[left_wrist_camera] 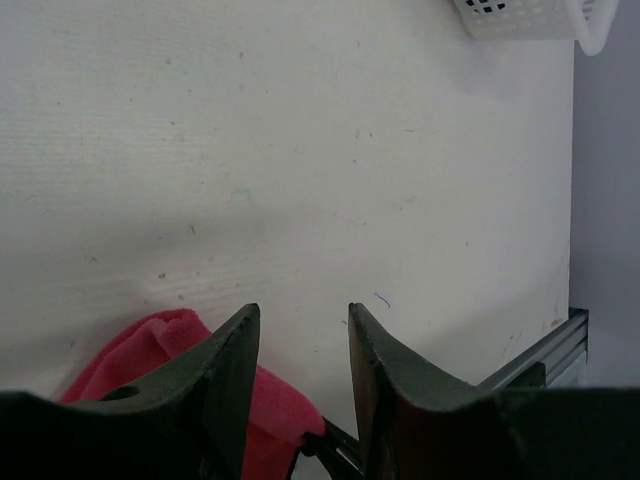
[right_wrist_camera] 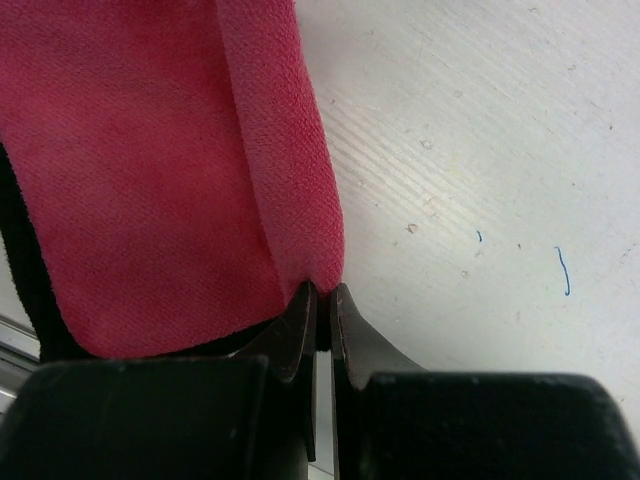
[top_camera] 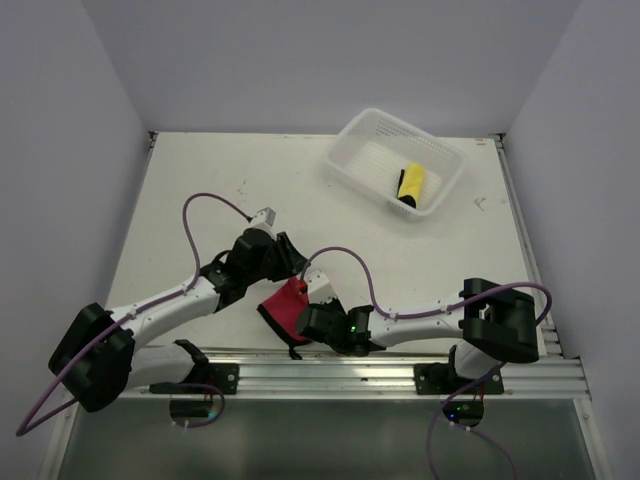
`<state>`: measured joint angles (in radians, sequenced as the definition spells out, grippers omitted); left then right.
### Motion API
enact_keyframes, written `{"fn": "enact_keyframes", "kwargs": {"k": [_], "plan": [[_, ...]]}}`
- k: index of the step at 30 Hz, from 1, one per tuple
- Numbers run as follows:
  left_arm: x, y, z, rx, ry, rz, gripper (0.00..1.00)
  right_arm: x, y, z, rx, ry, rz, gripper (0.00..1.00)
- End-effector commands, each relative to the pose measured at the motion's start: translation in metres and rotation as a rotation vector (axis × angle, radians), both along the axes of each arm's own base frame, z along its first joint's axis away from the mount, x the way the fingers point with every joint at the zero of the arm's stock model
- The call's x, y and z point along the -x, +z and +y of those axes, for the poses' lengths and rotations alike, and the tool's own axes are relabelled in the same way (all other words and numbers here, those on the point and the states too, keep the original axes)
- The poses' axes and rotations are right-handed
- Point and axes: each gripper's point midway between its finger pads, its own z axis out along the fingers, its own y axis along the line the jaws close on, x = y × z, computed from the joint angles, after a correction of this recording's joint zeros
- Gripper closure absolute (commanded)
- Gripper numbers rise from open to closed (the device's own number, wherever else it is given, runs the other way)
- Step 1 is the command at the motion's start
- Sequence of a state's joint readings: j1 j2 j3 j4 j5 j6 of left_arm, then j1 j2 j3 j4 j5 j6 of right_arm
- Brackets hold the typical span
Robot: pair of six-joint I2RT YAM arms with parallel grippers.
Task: Roll the towels
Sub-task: Roll the towel
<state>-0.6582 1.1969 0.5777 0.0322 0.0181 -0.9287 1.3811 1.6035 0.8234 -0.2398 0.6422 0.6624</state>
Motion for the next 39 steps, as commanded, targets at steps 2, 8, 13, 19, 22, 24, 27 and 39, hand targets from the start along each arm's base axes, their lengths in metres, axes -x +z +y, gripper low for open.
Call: {"fn": "enact_keyframes", "kwargs": {"k": [2, 8, 13, 19, 22, 24, 27, 39], "plan": [[0.006, -0.011, 0.002, -0.03, -0.007, 0.014, 0.55, -0.006, 0.006, 0.003, -0.014, -0.035, -0.041, 1.0], [0.013, -0.034, 0.011, -0.09, 0.0, 0.047, 0.55, -0.006, 0.005, 0.004, -0.011, -0.032, -0.038, 1.0], [0.016, -0.042, 0.017, -0.123, 0.006, 0.059, 0.55, -0.006, 0.004, 0.005, -0.004, -0.029, -0.033, 1.0], [0.016, -0.047, 0.017, -0.138, 0.001, 0.066, 0.54, -0.006, 0.003, 0.006, -0.003, -0.029, -0.033, 1.0], [0.017, -0.051, 0.018, -0.148, -0.002, 0.076, 0.55, -0.006, 0.003, 0.006, 0.0, -0.029, -0.033, 1.0], [0.018, -0.054, 0.018, -0.154, -0.005, 0.081, 0.55, -0.006, 0.003, 0.007, -0.003, -0.028, -0.032, 1.0], [0.025, -0.063, 0.024, -0.191, -0.005, 0.116, 0.54, -0.006, 0.002, 0.007, 0.002, -0.028, -0.031, 1.0], [0.027, -0.081, 0.026, -0.238, 0.008, 0.154, 0.55, -0.005, 0.005, 0.007, -0.008, -0.022, -0.032, 1.0]]}}
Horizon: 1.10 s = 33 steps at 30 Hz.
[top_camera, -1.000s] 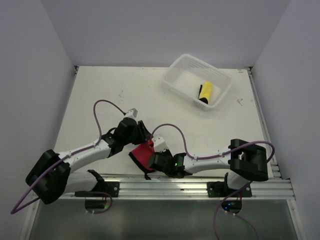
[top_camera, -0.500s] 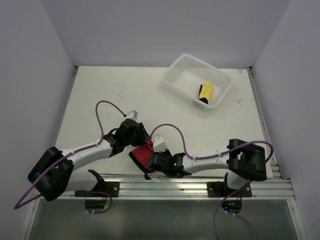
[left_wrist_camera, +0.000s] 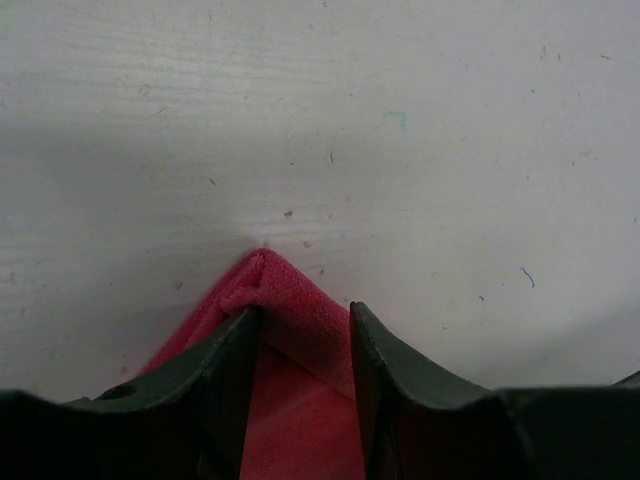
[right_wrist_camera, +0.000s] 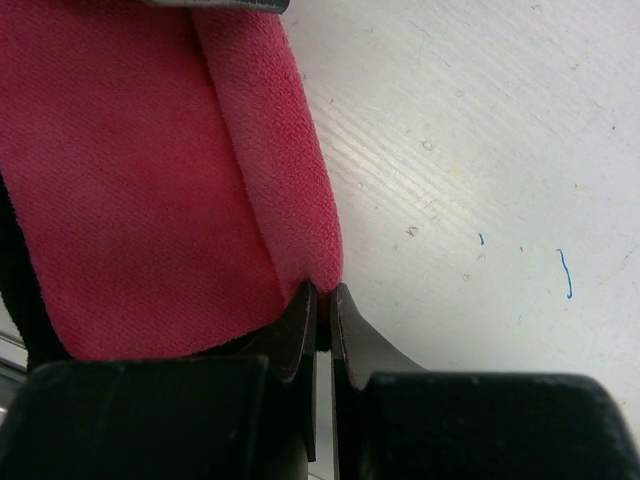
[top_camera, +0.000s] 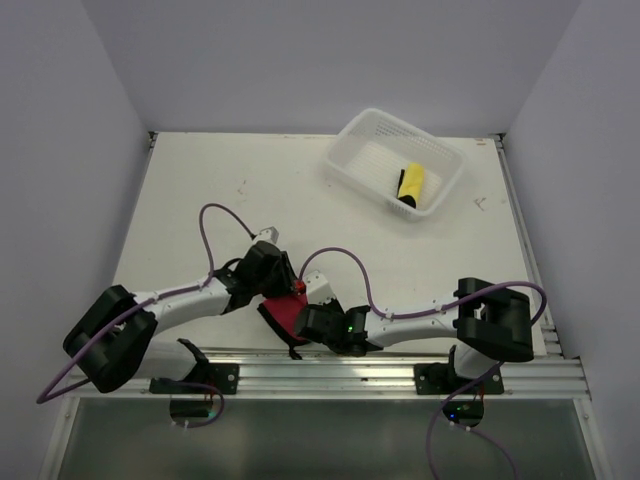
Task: Roll the towels
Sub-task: Roll the towel
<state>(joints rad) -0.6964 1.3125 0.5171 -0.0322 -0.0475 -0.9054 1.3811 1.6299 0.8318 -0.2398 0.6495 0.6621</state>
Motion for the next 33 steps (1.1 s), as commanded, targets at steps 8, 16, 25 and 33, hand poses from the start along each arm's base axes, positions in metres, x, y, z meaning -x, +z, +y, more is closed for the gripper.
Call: {"fn": "enact_keyframes", "kwargs": {"k": [8, 16, 25, 33], "plan": [[-0.006, -0.02, 0.013, -0.113, 0.038, 0.014, 0.55, -0.001, 0.011, 0.009, -0.028, 0.003, -0.032, 1.0], [-0.018, -0.028, 0.021, -0.207, 0.072, 0.02, 0.55, 0.001, 0.014, 0.008, -0.024, 0.012, -0.051, 1.0], [-0.026, -0.041, 0.017, -0.272, 0.042, 0.046, 0.64, 0.003, 0.02, 0.002, 0.015, 0.023, -0.104, 1.0], [-0.013, -0.066, 0.023, -0.349, 0.009, 0.111, 0.69, 0.003, 0.021, 0.004, 0.019, 0.03, -0.114, 1.0]]}}
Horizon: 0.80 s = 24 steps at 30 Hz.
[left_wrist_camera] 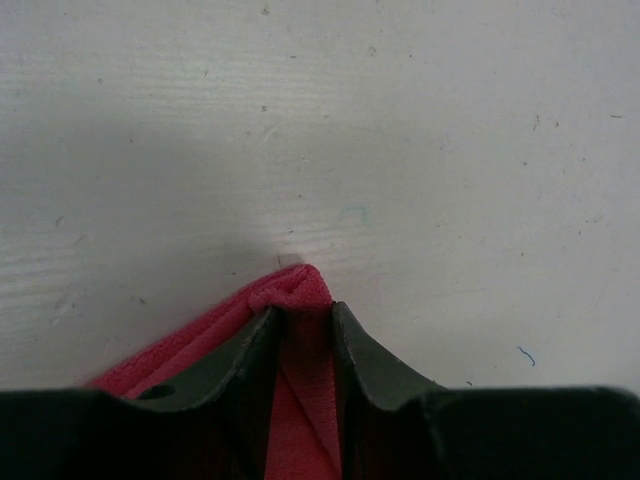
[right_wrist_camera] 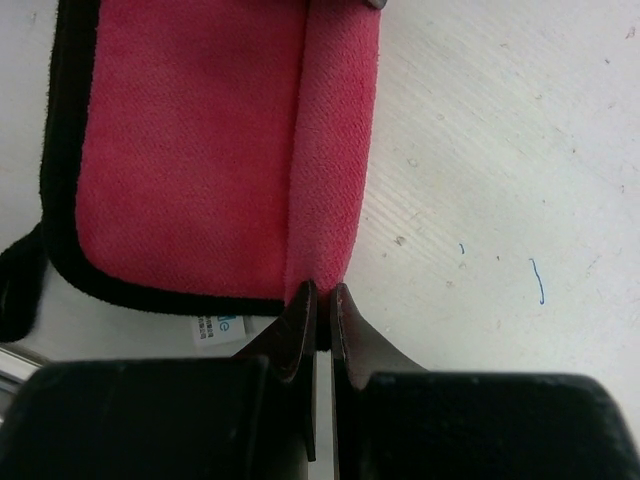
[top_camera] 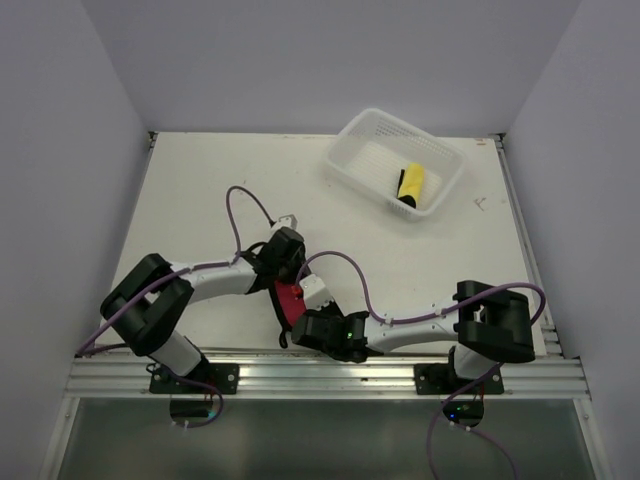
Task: Roll the towels
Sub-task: Roll the towel
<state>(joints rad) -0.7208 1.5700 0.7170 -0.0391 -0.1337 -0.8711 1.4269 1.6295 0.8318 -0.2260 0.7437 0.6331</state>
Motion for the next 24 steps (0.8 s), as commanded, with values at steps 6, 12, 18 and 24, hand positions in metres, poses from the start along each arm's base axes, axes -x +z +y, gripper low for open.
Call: {"fn": "enact_keyframes", "kwargs": {"k": [6, 12, 18, 24], "plan": [[0.027, -0.059, 0.042, -0.294, -0.011, 0.137, 0.87, 0.004, 0.014, 0.001, 0.002, 0.02, -0.035, 1.0], [0.01, -0.05, 0.03, -0.289, -0.009, 0.1, 1.0, 0.002, 0.024, -0.003, 0.056, 0.028, -0.092, 1.0], [-0.015, -0.028, 0.009, -0.2, -0.009, -0.001, 1.0, -0.001, 0.032, -0.008, 0.12, 0.033, -0.154, 1.0], [-0.033, -0.01, -0.005, -0.046, -0.016, -0.106, 1.0, 0.01, 0.038, 0.005, 0.264, 0.122, -0.249, 1.0]]}}
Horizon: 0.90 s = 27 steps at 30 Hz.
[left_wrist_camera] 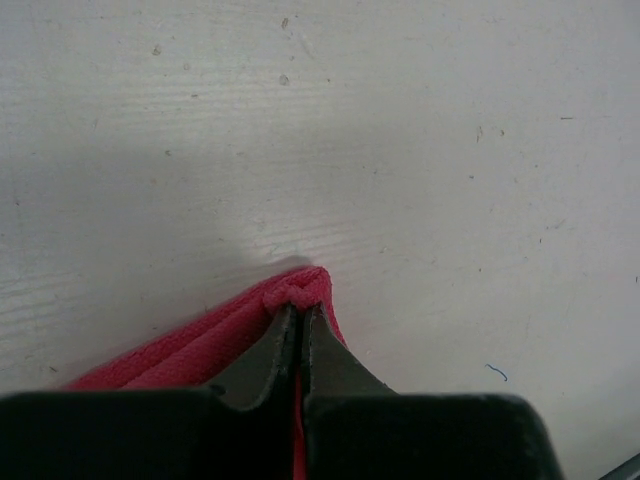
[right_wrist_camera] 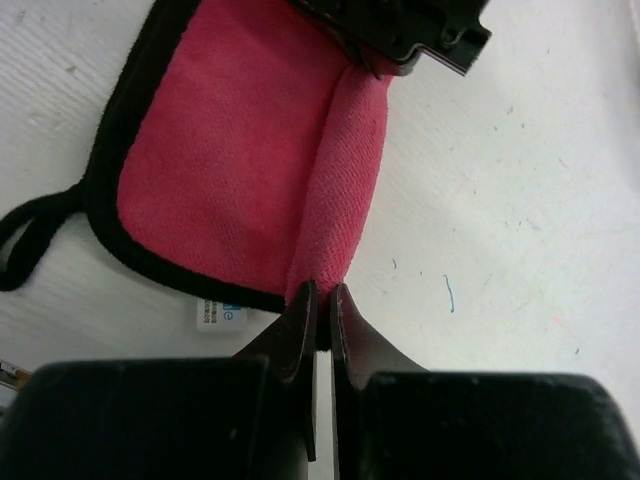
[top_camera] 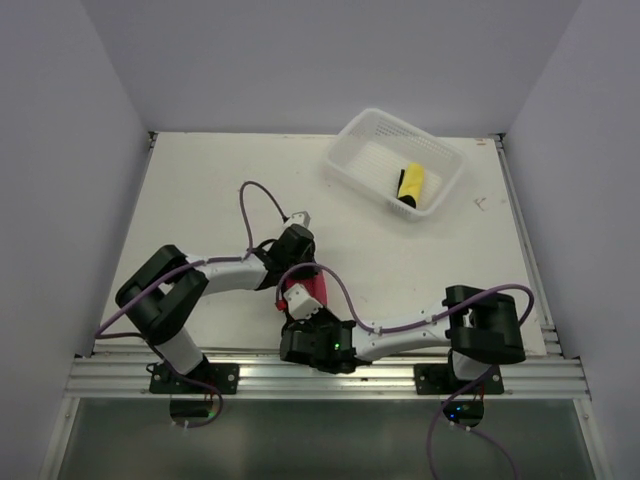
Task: Roll the towels
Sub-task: Roll the towel
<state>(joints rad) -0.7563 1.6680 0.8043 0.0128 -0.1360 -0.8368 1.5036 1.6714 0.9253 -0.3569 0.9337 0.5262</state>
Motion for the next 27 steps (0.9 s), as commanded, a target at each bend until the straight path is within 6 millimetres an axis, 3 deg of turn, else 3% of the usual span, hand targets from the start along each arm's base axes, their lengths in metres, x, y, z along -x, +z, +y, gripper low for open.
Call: {"fn": "enact_keyframes", "kwargs": {"k": [1, 7, 14, 17, 18, 22, 27], "plan": [[-0.021, -0.01, 0.028, -0.034, 0.053, -0.071, 1.0, 0.017, 0.013, 0.012, 0.109, 0.09, -0.075, 1.0], [-0.034, 0.015, 0.034, 0.067, 0.074, -0.171, 1.0, 0.026, 0.004, 0.025, 0.276, 0.18, -0.101, 1.0], [-0.034, 0.027, 0.033, 0.178, 0.015, -0.262, 1.0, 0.025, 0.001, 0.025, 0.52, 0.278, -0.177, 1.0], [-0.032, 0.029, 0.031, 0.186, -0.012, -0.282, 1.0, 0.032, -0.006, 0.027, 0.668, 0.351, -0.202, 1.0], [-0.031, 0.03, 0.032, 0.189, -0.013, -0.287, 1.0, 0.036, -0.017, 0.026, 0.724, 0.377, -0.197, 1.0], [-0.027, 0.025, 0.04, 0.164, -0.004, -0.291, 1.0, 0.049, -0.039, 0.023, 0.833, 0.459, -0.161, 1.0], [-0.021, 0.009, 0.054, 0.095, 0.029, -0.25, 1.0, 0.062, -0.047, 0.027, 0.843, 0.52, -0.119, 1.0]]}}
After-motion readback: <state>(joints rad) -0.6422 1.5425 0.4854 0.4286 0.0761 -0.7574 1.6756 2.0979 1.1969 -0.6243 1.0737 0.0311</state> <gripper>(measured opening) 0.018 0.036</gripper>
